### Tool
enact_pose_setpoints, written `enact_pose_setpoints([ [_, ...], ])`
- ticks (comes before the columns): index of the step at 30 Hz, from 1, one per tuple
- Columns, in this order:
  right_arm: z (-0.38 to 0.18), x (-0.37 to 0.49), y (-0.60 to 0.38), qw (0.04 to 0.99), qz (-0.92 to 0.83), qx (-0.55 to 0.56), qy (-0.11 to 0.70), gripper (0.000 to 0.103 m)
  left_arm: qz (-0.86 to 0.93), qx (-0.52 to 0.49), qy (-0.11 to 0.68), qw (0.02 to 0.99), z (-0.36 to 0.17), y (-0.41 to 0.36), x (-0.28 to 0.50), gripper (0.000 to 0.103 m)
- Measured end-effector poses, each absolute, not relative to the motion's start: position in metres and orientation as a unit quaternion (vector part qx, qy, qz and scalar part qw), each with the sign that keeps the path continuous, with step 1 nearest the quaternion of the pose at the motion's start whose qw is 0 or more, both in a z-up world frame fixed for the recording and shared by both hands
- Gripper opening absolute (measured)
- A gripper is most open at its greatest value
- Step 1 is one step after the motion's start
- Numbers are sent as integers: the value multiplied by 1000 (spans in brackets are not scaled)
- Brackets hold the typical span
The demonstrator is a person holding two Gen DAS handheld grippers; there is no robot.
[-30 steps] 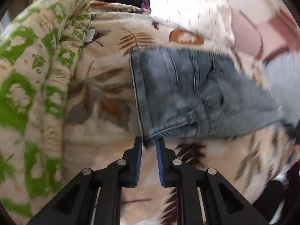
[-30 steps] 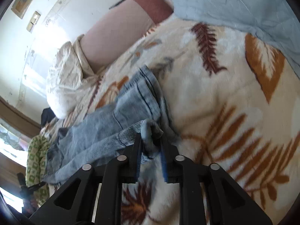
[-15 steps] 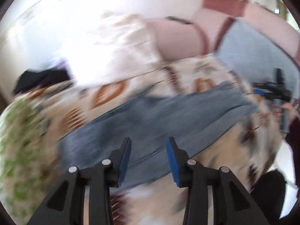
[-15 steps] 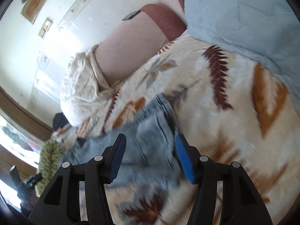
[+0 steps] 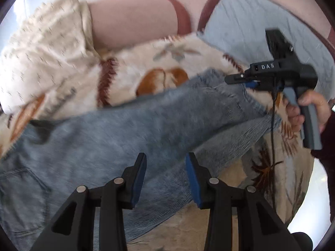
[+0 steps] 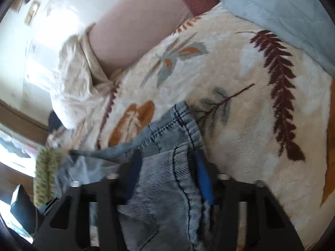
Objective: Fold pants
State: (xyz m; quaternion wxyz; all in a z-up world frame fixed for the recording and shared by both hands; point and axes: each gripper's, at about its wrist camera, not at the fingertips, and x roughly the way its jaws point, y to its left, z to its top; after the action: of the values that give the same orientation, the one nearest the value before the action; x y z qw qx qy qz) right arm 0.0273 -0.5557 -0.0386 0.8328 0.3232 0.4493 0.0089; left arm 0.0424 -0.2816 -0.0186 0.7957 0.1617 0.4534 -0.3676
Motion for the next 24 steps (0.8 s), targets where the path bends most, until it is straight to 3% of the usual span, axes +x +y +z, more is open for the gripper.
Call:
enact_pose_setpoints([
  [1, -38, 29, -552, 835, 4, 309, 455, 14, -367, 162, 462, 791, -24, -282, 42, 41],
  [3, -32, 31, -549, 844, 8, 291, 450, 13, -371, 161, 466, 787, -28, -283, 39, 41],
  [9, 10, 44, -553, 896, 6, 258, 361, 11, -385, 140, 457, 790, -21, -284, 42, 42],
  [12, 5, 60, -561, 903, 19, 264, 339, 11, -385, 151, 461, 785, -32, -296, 42, 42],
  [17, -60, 77, -585, 840, -12, 329, 430, 15, -392, 171, 468, 773, -37, -307, 36, 42],
  [18, -55, 64, -592, 843, -9, 350, 408, 17, -395, 175, 463, 774, -32, -308, 35, 42],
  [19, -49, 52, -597, 843, -18, 355, 403, 32, -397, 174, 456, 777, -26, -308, 36, 42],
  [21, -37, 25, -603, 852, -19, 364, 376, 49, -397, 164, 447, 784, -15, -306, 40, 42],
  [24, -21, -13, -595, 864, -6, 332, 378, 52, -384, 152, 434, 801, -5, -301, 50, 51],
])
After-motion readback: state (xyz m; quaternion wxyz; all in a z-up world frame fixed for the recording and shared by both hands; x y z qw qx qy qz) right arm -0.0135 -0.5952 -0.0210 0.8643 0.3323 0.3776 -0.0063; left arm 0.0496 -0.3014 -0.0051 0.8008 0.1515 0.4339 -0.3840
